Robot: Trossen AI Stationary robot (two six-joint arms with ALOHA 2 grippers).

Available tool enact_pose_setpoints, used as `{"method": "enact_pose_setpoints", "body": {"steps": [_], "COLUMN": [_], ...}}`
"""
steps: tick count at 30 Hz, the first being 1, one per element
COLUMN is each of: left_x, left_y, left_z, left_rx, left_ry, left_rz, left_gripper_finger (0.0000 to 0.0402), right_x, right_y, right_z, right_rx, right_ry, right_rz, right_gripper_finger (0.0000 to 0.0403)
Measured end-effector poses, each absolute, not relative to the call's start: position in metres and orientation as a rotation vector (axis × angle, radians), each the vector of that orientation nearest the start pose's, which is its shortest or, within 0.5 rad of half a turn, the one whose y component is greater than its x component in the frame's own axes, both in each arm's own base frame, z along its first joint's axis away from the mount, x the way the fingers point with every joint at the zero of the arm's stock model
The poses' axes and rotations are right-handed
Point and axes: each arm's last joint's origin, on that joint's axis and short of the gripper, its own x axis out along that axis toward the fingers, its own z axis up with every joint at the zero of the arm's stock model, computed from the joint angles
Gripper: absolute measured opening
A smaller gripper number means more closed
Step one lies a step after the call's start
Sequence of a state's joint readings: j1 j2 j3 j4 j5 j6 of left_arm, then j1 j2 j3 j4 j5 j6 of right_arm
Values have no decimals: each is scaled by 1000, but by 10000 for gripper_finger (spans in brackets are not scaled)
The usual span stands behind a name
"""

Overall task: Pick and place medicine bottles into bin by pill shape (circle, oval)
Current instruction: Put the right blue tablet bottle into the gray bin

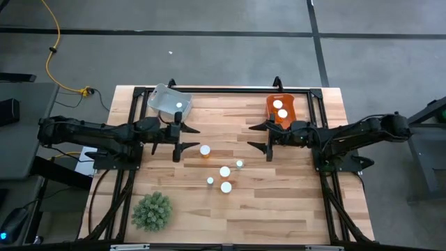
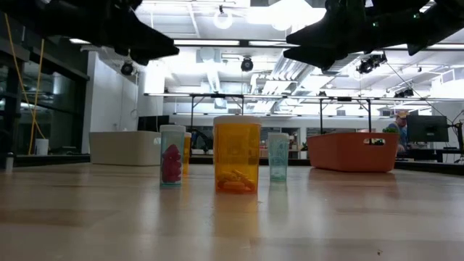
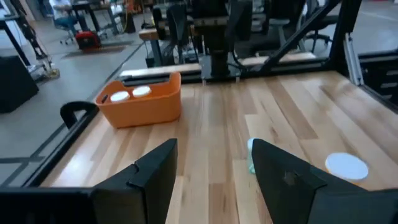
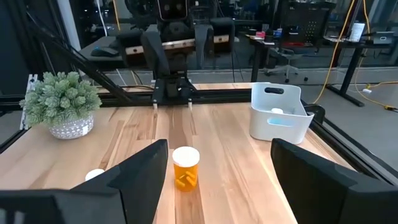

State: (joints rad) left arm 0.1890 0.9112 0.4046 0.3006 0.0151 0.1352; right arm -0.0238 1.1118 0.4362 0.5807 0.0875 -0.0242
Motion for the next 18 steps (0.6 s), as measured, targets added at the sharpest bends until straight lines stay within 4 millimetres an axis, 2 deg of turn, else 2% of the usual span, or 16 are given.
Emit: {"method": "enact_pose_setpoints", "body": {"steps": [5,11,18], "left_x": [179,161,156], "left_y": [34,33,33], "left_z": [224,220,221], "left_rx": [126,116,84], "left_ry": [170,12,-6], "left_rz": [162,192,195], "left_gripper_finger": [198,198,197], "right_x": [228,228,228], "right_y": [-8,-8,-8], "right_z": [224,224,225], "right_rx": [-28,-30,-37], "right_ry": [103,103,91], "right_rz": [-110,-110,-112], "right_gripper_finger": [280,280,279]}}
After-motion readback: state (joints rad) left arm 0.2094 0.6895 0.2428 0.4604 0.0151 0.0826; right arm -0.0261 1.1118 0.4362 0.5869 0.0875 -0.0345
